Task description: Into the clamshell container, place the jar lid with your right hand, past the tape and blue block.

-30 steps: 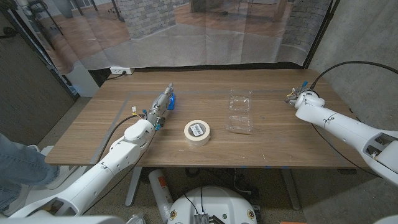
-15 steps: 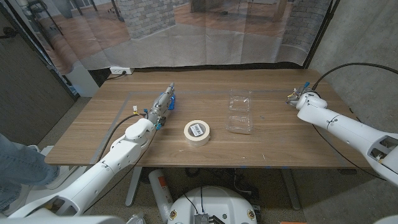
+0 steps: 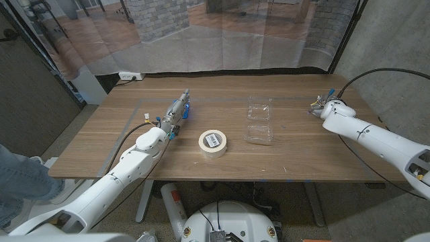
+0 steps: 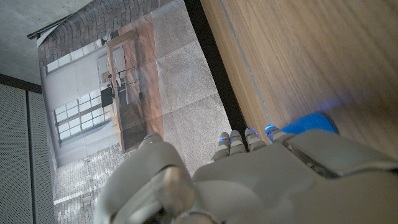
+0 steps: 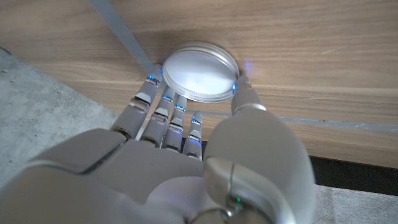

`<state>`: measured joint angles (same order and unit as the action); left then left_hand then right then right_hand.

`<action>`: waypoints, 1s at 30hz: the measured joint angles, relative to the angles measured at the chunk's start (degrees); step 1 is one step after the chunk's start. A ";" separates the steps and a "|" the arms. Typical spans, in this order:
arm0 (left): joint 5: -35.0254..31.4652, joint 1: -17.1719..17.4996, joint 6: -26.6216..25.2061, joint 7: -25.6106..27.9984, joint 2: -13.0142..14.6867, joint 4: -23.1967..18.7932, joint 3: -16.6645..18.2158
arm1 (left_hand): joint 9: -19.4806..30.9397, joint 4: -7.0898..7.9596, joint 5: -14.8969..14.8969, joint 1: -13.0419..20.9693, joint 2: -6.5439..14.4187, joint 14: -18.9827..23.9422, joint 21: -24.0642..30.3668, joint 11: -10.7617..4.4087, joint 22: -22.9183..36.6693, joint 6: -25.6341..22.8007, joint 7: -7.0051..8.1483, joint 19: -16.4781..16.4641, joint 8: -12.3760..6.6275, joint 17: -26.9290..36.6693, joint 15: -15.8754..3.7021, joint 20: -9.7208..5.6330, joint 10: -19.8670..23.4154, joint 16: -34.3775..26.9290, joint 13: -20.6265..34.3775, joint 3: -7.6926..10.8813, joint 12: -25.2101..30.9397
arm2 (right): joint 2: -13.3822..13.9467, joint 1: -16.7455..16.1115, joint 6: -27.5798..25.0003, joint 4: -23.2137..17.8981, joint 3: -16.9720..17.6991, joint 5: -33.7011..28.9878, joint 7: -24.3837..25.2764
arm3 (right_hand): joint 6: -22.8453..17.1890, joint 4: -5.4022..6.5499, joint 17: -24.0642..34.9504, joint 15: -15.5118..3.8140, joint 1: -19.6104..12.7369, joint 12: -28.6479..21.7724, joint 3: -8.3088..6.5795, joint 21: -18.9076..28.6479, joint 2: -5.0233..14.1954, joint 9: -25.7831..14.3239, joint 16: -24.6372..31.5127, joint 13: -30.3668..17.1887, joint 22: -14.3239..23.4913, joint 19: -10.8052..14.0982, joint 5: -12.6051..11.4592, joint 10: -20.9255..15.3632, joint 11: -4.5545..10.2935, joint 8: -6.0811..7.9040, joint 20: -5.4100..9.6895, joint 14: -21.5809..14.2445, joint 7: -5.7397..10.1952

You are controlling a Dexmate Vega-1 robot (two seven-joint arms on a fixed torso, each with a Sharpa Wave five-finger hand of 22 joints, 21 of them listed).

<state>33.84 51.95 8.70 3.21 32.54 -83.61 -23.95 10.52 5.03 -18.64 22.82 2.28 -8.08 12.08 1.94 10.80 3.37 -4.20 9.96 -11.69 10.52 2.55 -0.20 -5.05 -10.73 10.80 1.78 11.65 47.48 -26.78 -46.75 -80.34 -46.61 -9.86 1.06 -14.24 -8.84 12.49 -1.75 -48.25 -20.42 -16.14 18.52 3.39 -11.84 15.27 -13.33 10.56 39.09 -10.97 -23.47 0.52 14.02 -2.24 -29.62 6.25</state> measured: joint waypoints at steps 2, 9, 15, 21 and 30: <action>-0.01 0.00 0.00 0.00 -0.01 0.00 -0.01 | 0.00 0.00 0.00 0.00 0.00 0.00 0.00 0.00 0.00 0.00 0.00 0.00 0.00 0.00 0.00 0.00 0.00 0.00 0.00 0.00 0.00 | 0.25 -0.08 -0.34 -0.66 0.13 -0.18 0.03 | 0.00 0.00 0.00 0.00 -0.08 0.00 0.00 0.10 -0.07 0.00 0.00 -0.15 0.00 0.19 0.00 0.00 0.00 0.00 -0.01 0.00 0.00; -0.09 0.00 0.02 0.02 -0.03 -0.06 -0.03 | 0.00 0.00 0.00 0.00 0.00 0.00 0.00 0.00 0.00 0.00 0.00 0.00 0.28 0.00 0.00 0.00 0.00 0.00 0.00 0.00 0.00 | 0.98 -0.42 -1.01 -2.49 0.51 -0.53 0.05 | -0.21 0.00 0.00 -0.90 -0.08 0.00 0.00 -0.13 -0.07 0.00 0.00 -0.17 -0.13 0.31 0.16 -0.51 0.52 0.00 0.01 -0.89 0.21; -0.12 0.09 0.11 0.08 -0.03 -0.29 -0.03 | 0.00 0.00 0.00 0.00 0.00 0.00 0.00 -0.21 -0.01 0.00 0.00 0.00 0.28 0.00 0.00 0.00 0.21 0.00 0.00 0.01 0.00 | 1.55 -0.68 -1.43 -3.89 0.97 -0.98 0.28 | -0.21 0.24 0.11 -1.02 -0.46 -0.46 -0.24 -0.13 0.31 0.00 -0.01 -0.52 -0.19 0.13 0.17 -1.10 1.09 0.00 -0.22 -1.02 0.21; -0.12 0.11 0.17 0.09 -0.03 -0.35 -0.03 | 0.00 0.17 0.00 0.00 0.00 0.00 0.00 -0.21 -0.01 0.00 0.00 0.00 0.28 0.00 0.00 0.00 0.21 0.00 0.00 -0.16 0.00 | 2.03 -0.94 -2.04 -5.28 1.35 -1.56 0.66 | -0.20 0.40 0.29 -1.31 -1.46 -0.20 -0.40 -0.24 1.37 0.00 0.50 -0.24 -0.32 -0.04 0.30 -0.89 0.89 0.00 -0.41 -1.29 0.21; -0.10 0.11 0.43 -0.09 -0.08 -0.19 -0.03 | 0.00 0.02 0.00 0.00 0.00 0.00 0.00 -0.21 -0.01 0.00 0.00 0.00 0.27 0.00 0.00 -0.01 0.21 0.00 0.00 -0.31 0.00 | 2.62 -1.32 -2.78 -6.89 1.76 -2.03 0.90 | -0.51 0.38 0.44 -1.31 -0.84 -0.20 -0.37 -0.58 0.75 0.00 0.50 -0.24 -0.27 -0.03 0.43 -0.89 0.89 0.00 -0.41 -1.29 0.51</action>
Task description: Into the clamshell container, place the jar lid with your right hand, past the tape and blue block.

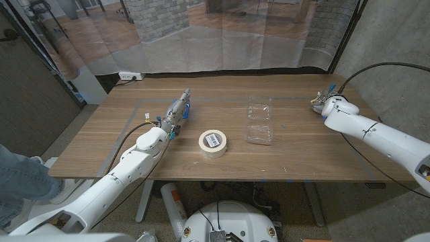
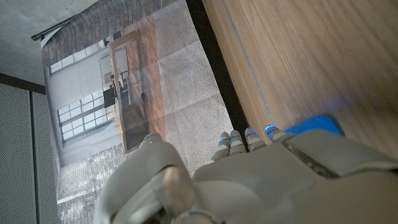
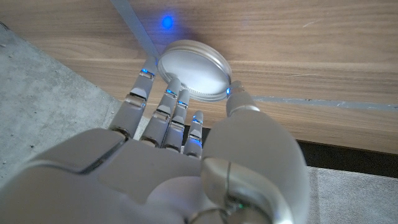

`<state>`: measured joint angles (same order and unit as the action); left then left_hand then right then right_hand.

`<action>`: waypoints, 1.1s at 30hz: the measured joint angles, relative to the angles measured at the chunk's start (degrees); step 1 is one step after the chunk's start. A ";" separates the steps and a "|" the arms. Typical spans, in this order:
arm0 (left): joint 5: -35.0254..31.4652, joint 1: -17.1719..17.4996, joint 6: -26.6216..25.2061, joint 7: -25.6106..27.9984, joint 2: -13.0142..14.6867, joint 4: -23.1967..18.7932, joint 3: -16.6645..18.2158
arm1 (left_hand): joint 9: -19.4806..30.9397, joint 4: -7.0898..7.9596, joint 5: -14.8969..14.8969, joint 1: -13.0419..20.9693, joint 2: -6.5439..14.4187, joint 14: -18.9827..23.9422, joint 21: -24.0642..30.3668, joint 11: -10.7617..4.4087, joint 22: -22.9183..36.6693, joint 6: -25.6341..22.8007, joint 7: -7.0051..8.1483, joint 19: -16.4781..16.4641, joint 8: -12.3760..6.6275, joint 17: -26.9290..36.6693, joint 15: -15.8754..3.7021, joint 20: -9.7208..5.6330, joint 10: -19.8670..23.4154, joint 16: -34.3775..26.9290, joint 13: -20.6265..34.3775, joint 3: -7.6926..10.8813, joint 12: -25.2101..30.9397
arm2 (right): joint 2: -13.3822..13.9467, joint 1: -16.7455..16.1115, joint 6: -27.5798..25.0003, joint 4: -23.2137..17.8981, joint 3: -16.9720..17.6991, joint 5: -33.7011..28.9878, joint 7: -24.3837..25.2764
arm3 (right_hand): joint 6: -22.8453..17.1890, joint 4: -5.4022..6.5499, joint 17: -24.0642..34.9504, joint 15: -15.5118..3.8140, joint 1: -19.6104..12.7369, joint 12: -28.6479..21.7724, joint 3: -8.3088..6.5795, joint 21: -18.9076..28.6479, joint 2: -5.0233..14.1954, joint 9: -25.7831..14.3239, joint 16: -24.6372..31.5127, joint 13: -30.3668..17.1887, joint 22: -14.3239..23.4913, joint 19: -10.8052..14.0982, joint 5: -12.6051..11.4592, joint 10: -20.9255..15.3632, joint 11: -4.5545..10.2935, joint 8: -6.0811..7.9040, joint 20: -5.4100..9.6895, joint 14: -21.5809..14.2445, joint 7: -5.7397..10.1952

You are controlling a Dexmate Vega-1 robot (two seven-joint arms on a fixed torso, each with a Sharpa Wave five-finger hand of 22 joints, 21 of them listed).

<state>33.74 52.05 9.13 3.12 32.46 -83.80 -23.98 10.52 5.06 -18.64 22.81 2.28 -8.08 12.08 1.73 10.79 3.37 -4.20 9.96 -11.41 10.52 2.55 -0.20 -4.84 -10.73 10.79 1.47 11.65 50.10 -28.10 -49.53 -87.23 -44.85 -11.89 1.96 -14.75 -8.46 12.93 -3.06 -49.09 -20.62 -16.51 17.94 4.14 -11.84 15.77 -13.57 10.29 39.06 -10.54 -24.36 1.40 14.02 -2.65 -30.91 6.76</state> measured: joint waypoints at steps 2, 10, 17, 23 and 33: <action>0.01 -0.04 0.04 -0.05 -0.01 0.09 0.00 | 0.00 0.00 0.00 0.00 0.00 0.00 0.00 0.00 0.00 0.00 0.00 0.00 0.00 0.00 0.00 0.00 0.00 0.00 0.00 0.00 0.00 | 0.08 -0.05 -0.09 -0.22 0.07 -0.05 0.03 | 0.00 0.00 0.00 0.00 0.00 0.00 0.00 0.00 0.00 0.00 0.00 0.00 0.00 0.00 0.00 0.00 0.00 0.00 0.00 0.00 0.00; 0.04 -0.13 0.18 -0.20 -0.01 0.18 0.02 | 0.00 0.00 0.00 0.00 0.00 0.00 0.00 0.00 0.00 0.00 0.00 0.00 0.00 0.00 0.00 0.00 0.00 0.00 0.00 0.00 0.00 | 0.38 -0.34 -0.52 -1.09 0.30 -0.29 0.26 | 0.01 -0.17 0.00 0.00 0.00 0.00 -0.17 0.00 0.00 0.00 -0.32 -0.16 0.00 -0.01 0.00 0.00 0.00 0.00 -0.01 0.00 0.00; 0.06 -0.18 0.25 -0.39 0.07 0.18 0.04 | 0.00 0.00 0.00 0.22 0.22 0.00 0.00 0.00 -0.01 0.00 0.00 0.00 -0.01 0.00 0.00 0.00 0.00 0.00 0.00 0.00 0.00 | 1.29 -1.31 -0.67 -3.44 1.02 -0.48 0.68 | 0.01 -0.19 0.00 -0.01 0.00 0.00 -0.19 -0.01 0.00 0.00 -0.31 -0.16 -0.01 -0.02 0.00 0.00 0.00 0.00 -0.02 0.00 -0.01; 0.06 -0.23 0.25 -0.42 0.16 0.14 0.05 | 0.00 0.00 0.00 0.22 0.22 0.00 0.00 0.00 -0.01 0.00 0.00 0.00 -0.01 0.00 0.00 0.00 0.00 0.00 0.00 0.00 0.00 | 1.76 -1.91 -0.62 -4.63 1.55 -0.49 1.02 | 0.01 -0.07 0.27 -0.01 -0.15 0.00 -0.41 -0.37 -0.15 0.00 -0.31 -0.16 -0.01 -0.02 0.00 0.00 0.00 0.00 -0.02 0.00 -0.01; -0.05 -0.25 0.26 -0.44 0.26 -0.19 0.05 | 0.00 0.00 0.00 0.22 0.22 0.00 0.00 0.01 -0.01 0.00 0.00 0.00 -0.05 0.00 0.00 0.00 0.00 0.00 0.00 0.01 0.00 | 2.77 -3.49 0.51 -7.52 2.80 -0.50 1.75 | 0.01 -0.08 0.26 -0.01 -0.15 0.00 -0.41 -0.57 -0.15 0.00 -0.52 -0.15 -0.02 -0.02 0.01 0.00 0.00 0.00 -0.02 0.00 -0.01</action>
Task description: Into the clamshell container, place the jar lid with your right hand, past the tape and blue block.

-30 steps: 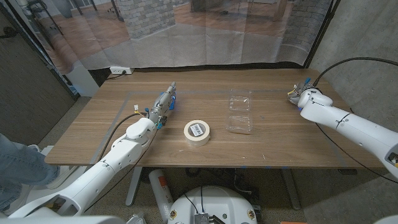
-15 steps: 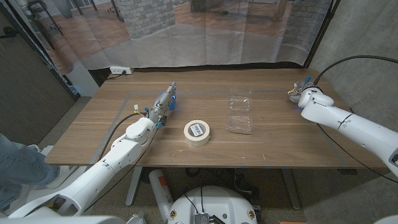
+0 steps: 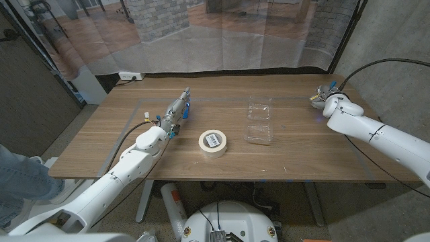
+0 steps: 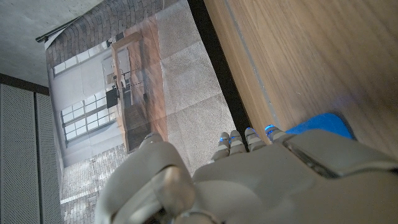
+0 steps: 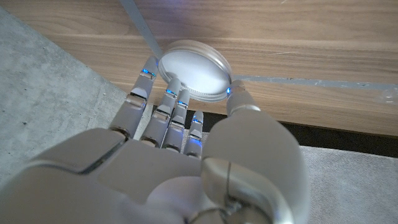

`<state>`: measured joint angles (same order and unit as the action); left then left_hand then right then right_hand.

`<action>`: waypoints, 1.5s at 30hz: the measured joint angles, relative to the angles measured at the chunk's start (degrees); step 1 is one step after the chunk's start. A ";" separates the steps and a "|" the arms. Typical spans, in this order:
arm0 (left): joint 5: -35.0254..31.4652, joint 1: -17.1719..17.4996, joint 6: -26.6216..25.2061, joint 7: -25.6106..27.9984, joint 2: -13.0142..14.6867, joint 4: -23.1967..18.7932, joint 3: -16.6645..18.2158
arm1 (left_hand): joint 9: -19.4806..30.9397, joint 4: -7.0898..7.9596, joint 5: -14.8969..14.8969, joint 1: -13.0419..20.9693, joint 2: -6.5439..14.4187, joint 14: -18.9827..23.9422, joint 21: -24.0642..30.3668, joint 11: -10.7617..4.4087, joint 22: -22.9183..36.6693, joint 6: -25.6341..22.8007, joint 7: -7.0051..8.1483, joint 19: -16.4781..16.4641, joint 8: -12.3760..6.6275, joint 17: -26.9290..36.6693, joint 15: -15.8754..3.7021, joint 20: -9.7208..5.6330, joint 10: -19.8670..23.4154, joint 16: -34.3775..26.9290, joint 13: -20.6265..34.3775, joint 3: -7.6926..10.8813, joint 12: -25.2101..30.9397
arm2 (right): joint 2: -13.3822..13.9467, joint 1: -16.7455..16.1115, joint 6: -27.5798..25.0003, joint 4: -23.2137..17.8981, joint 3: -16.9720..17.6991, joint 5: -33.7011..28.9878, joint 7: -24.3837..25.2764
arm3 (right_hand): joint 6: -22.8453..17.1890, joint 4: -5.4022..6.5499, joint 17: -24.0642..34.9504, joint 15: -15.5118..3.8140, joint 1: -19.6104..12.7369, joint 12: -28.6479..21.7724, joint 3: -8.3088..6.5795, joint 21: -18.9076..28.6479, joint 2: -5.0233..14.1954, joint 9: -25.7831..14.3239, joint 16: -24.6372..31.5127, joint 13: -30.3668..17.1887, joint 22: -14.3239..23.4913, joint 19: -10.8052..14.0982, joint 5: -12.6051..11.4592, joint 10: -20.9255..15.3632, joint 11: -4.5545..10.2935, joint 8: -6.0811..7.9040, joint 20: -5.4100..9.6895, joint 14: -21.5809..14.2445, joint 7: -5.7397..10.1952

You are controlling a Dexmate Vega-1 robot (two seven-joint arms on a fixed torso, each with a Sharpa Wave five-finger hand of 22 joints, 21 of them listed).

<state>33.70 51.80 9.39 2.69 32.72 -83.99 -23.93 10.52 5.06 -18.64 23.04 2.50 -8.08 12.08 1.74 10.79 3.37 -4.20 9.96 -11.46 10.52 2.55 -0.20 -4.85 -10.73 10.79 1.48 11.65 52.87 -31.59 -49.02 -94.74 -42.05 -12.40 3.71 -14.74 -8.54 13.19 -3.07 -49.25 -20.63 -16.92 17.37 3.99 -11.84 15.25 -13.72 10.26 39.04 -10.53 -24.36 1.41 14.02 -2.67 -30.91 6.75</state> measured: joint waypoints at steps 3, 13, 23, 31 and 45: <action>-0.01 0.00 0.00 0.00 0.01 -0.08 0.00 | 0.00 0.00 0.00 0.00 0.00 0.00 0.00 0.00 0.00 0.00 0.00 0.00 0.00 0.00 0.00 0.00 0.00 0.00 0.00 0.00 0.00 | 0.07 -0.10 0.37 -0.21 0.07 -0.13 0.21 | 0.00 0.00 0.00 0.00 0.00 0.00 0.00 -0.01 0.00 0.00 0.00 0.00 0.00 0.00 0.00 0.00 0.00 0.00 0.00 0.00 0.00; -0.04 0.25 0.03 0.01 0.02 -0.14 0.07 | 0.00 -0.01 0.00 0.00 0.00 0.00 0.00 0.00 0.00 0.00 0.00 0.00 0.00 0.00 0.00 0.00 0.00 0.00 0.00 -0.48 0.00 | 0.67 -1.34 1.68 -2.78 1.21 -0.61 0.52 | -0.23 0.00 0.08 0.00 0.00 0.00 0.00 -0.22 0.00 0.00 0.01 0.00 -0.01 0.00 0.00 0.00 0.00 0.00 0.00 0.00 0.23; -0.04 0.57 0.24 0.19 0.02 -0.32 0.19 | 0.00 -0.01 0.22 0.00 0.00 0.00 0.00 0.00 0.00 0.00 0.00 0.00 0.00 0.00 0.00 0.00 0.00 0.00 0.00 -0.48 0.00 | 1.07 -2.29 3.64 -4.27 2.30 -0.65 0.72 | -0.54 0.18 0.27 0.21 0.00 0.00 -0.17 -0.43 0.00 0.00 0.01 -0.28 -0.02 0.00 0.00 0.00 0.00 0.00 -0.01 -0.21 0.09; -0.05 0.72 0.56 0.47 0.01 -0.47 0.25 | 0.00 0.00 0.22 0.00 0.00 0.00 0.00 0.00 0.00 0.00 0.00 0.00 0.00 0.00 0.00 0.00 0.00 0.00 0.00 -0.48 0.00 | 1.71 -3.50 5.41 -6.07 3.64 -0.66 0.96 | -0.62 0.25 0.27 0.21 0.00 0.00 -0.24 -0.43 0.00 0.00 -0.22 -0.27 -0.02 -0.01 0.00 0.00 0.00 0.00 -0.01 -0.21 0.00; -0.14 0.84 0.68 0.53 0.06 -0.64 0.30 | 0.00 0.00 0.21 0.23 0.23 0.00 0.00 0.00 0.00 0.00 0.00 0.00 0.00 0.00 0.00 0.00 0.00 0.00 0.00 -0.47 0.00 | 1.92 -4.91 8.38 -7.90 4.95 -0.71 1.37 | -0.62 0.25 0.42 0.20 0.00 0.00 -0.24 -0.78 0.00 0.00 -0.28 -0.27 0.29 -0.01 0.00 0.00 0.00 0.00 -0.01 -0.21 0.00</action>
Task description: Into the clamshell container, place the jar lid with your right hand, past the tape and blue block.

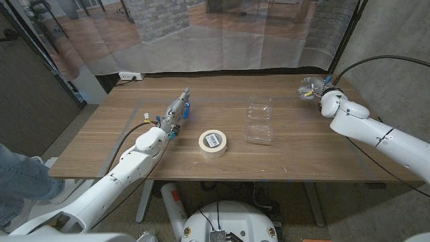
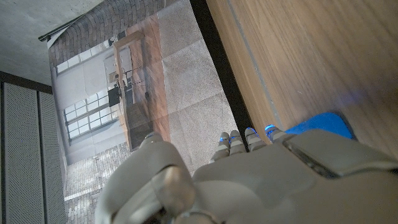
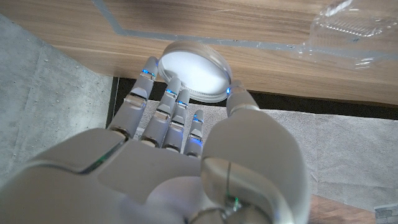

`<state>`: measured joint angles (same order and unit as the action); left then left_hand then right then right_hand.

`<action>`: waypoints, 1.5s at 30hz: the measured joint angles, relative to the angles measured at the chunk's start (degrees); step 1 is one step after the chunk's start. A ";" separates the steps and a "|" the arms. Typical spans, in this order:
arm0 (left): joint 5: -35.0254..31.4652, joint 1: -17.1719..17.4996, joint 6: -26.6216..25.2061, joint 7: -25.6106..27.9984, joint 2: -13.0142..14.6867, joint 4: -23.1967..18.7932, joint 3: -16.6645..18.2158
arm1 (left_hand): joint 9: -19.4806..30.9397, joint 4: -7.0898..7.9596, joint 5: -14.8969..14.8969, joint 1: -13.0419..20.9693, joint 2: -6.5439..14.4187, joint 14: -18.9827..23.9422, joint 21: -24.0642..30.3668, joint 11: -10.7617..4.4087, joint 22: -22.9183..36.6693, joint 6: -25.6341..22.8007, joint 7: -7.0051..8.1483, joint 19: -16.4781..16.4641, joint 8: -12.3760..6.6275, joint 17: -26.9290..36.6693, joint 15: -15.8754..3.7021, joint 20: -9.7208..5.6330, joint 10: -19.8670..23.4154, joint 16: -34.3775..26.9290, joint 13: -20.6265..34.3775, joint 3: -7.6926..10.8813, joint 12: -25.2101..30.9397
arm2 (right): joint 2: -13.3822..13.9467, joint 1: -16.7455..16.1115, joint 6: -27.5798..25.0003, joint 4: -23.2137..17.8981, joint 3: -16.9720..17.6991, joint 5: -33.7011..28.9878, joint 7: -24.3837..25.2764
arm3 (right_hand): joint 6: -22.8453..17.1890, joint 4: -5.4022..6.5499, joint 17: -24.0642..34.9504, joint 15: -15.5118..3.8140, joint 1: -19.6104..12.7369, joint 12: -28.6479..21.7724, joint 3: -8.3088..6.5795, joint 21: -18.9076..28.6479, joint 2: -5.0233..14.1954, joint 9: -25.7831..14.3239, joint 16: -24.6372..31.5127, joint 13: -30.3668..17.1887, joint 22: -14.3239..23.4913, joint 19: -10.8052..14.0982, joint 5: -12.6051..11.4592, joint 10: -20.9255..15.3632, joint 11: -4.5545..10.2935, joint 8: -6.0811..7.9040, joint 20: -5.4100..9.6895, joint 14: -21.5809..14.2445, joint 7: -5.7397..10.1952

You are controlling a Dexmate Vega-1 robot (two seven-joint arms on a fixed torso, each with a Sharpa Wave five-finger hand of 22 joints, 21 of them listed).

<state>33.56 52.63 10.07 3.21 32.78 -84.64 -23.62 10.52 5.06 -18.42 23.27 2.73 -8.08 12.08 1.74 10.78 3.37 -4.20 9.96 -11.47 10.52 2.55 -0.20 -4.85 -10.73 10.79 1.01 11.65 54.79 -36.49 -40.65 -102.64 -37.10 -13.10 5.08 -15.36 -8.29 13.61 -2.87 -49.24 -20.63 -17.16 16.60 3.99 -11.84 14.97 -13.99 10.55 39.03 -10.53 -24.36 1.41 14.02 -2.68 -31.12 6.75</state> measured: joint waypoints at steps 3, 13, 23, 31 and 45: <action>0.00 0.00 0.00 0.00 0.05 -0.06 0.01 | 0.00 0.00 0.00 0.00 0.00 0.00 0.00 0.00 0.00 0.00 0.00 0.00 0.00 0.00 0.00 0.00 0.00 0.00 0.00 0.00 0.00 | 0.00 0.00 0.49 0.00 0.00 -0.16 0.05 | -0.21 0.00 0.12 0.00 0.00 0.00 0.00 -0.10 0.00 0.00 -0.16 0.00 0.00 0.00 0.00 0.00 0.00 0.00 0.00 0.00 0.22; -0.07 0.03 -0.06 0.02 0.29 -0.35 0.06 | 0.00 -0.23 0.00 0.00 0.00 0.00 0.00 0.00 0.00 0.00 0.00 0.00 0.00 0.00 0.00 0.00 0.00 0.00 0.00 -0.23 0.00 | -0.21 -1.35 1.97 -2.05 0.84 -1.11 0.33 | -0.21 0.24 0.12 0.00 0.00 0.00 -0.24 -0.10 0.00 0.00 -0.16 0.01 -0.02 0.00 0.00 0.00 0.00 -0.27 0.00 0.00 0.21; -0.08 0.23 -0.14 0.06 0.48 -0.66 0.25 | 0.00 -0.23 -0.01 -0.24 0.24 0.00 0.00 0.00 0.00 0.00 0.00 0.00 0.00 0.00 0.00 0.00 0.00 0.00 0.00 -0.23 0.00 | -0.15 -2.21 3.73 -3.54 1.33 -2.33 0.45 | -0.56 0.24 0.11 0.00 0.00 0.00 -0.24 -0.10 0.00 0.00 -0.37 0.01 -0.04 0.00 0.00 0.00 0.00 -0.27 0.00 0.00 0.28; -0.07 0.57 -0.14 0.16 0.53 -0.76 0.37 | 0.00 0.00 -0.02 -0.24 0.24 0.00 0.00 0.00 0.00 0.00 0.00 0.00 0.00 0.00 0.00 0.00 0.00 0.00 0.00 -0.46 0.00 | -0.14 -2.93 5.46 -4.65 1.81 -3.21 0.43 | -0.62 0.24 0.11 0.00 0.00 0.00 -0.23 -0.54 0.00 0.00 -0.37 -0.27 -0.04 0.00 0.00 -0.02 0.02 -0.27 0.00 0.00 0.21; -0.09 1.24 0.13 0.64 0.90 -1.73 0.72 | 0.00 0.00 -0.03 -0.24 0.24 0.00 0.00 0.00 0.00 0.00 0.00 0.00 0.00 0.00 0.00 0.00 0.00 0.00 0.00 -0.46 0.00 | -0.54 -3.92 7.78 -5.91 2.67 -4.46 0.41 | -0.93 0.34 0.38 0.00 0.00 0.00 -0.34 -0.54 0.00 0.00 -0.59 -0.27 0.00 0.00 0.00 -0.12 0.11 -0.26 0.00 0.00 0.51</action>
<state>33.46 53.88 10.20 3.85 33.68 -86.37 -22.90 10.52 5.06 -18.45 23.03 2.97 -8.08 12.08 1.74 10.78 3.37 -4.20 9.96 -11.47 10.52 2.55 -0.20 -4.85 -10.73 10.79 0.55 11.65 54.25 -40.42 -32.87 -108.54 -34.42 -17.57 5.49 -16.29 -7.95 13.99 -2.87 -49.24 -20.63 -17.50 16.05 3.99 -11.84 14.38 -14.26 10.55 39.03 -10.53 -24.48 1.52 13.76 -2.68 -31.12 7.27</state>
